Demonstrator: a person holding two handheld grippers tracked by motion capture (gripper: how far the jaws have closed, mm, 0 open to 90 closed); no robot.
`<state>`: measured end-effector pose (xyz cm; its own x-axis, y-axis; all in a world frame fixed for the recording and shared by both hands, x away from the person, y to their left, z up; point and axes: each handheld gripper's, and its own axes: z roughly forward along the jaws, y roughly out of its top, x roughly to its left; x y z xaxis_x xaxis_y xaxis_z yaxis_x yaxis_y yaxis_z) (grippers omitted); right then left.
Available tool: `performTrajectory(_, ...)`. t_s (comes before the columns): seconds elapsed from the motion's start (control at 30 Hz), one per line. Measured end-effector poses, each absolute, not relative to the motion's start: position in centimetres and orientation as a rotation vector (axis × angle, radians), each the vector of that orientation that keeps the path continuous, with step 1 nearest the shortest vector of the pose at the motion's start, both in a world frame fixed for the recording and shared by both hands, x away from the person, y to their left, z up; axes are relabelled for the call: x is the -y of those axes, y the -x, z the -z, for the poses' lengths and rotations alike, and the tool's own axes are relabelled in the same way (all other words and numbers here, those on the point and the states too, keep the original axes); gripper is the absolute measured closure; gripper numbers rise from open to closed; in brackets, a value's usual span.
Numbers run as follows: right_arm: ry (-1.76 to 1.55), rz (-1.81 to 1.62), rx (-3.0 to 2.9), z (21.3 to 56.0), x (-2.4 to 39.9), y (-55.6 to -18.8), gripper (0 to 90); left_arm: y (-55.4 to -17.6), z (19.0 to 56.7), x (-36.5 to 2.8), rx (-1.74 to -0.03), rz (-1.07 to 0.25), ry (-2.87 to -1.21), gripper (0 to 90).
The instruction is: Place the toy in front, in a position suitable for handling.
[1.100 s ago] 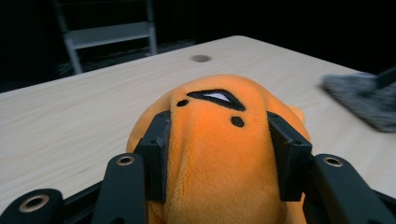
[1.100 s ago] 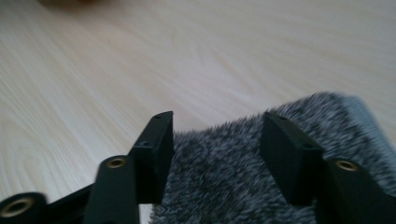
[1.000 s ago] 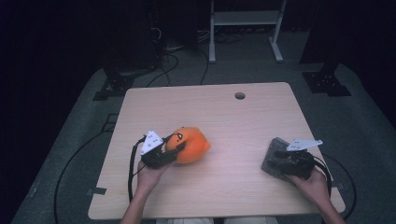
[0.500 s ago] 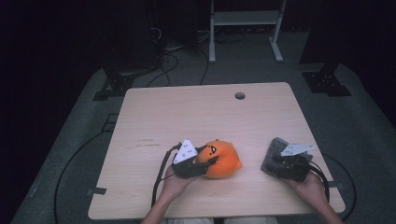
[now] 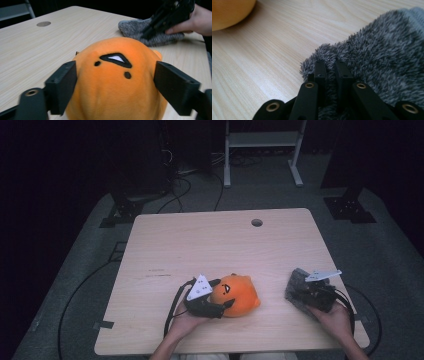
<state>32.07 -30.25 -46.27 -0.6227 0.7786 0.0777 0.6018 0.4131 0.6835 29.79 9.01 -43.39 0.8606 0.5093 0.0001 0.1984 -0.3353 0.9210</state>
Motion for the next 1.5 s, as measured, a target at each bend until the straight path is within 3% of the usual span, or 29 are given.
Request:
performTrajectory(0.2, -1.020, -1.249, -2.341, 42.7, 29.1, -30.2, 81.2, -30.6, 43.6, -10.7, -0.581, -0.287, -1.923, 16.5)
performTrajectory(0.33, -0.800, -1.395, -2.373, 40.7, 24.9, -28.6, 81.1, -30.3, 43.9, -10.1, -0.526, -0.287, -1.943, 32.8)
performTrajectory(0.57, -0.597, -1.302, -2.437, 41.8, 19.2, -27.9, 81.0, -29.9, 43.9, -9.2, -0.526, -0.328, -1.970, 42.1)
performTrajectory(0.87, -0.830, -1.263, -2.423, 43.8, 22.9, -29.2, 81.1, -30.5, 44.4, -10.0, -0.550, -0.298, -1.958, 43.1)
performTrajectory(1.17, -0.661, -1.384, -2.436, 42.2, 19.8, -28.7, 80.8, -30.0, 44.6, -10.0, -0.519, -0.322, -1.984, 45.0)
performTrajectory(1.37, -0.891, -1.282, -2.419, 43.3, 21.5, -30.5, 80.9, -29.6, 44.7, -9.9, -0.465, -0.350, -2.023, 45.3)
performTrajectory(1.5, -0.835, -1.476, -2.424, 42.3, 20.7, -30.6, 80.7, -29.6, 44.6, -10.2, -0.462, -0.306, -1.999, 41.4)
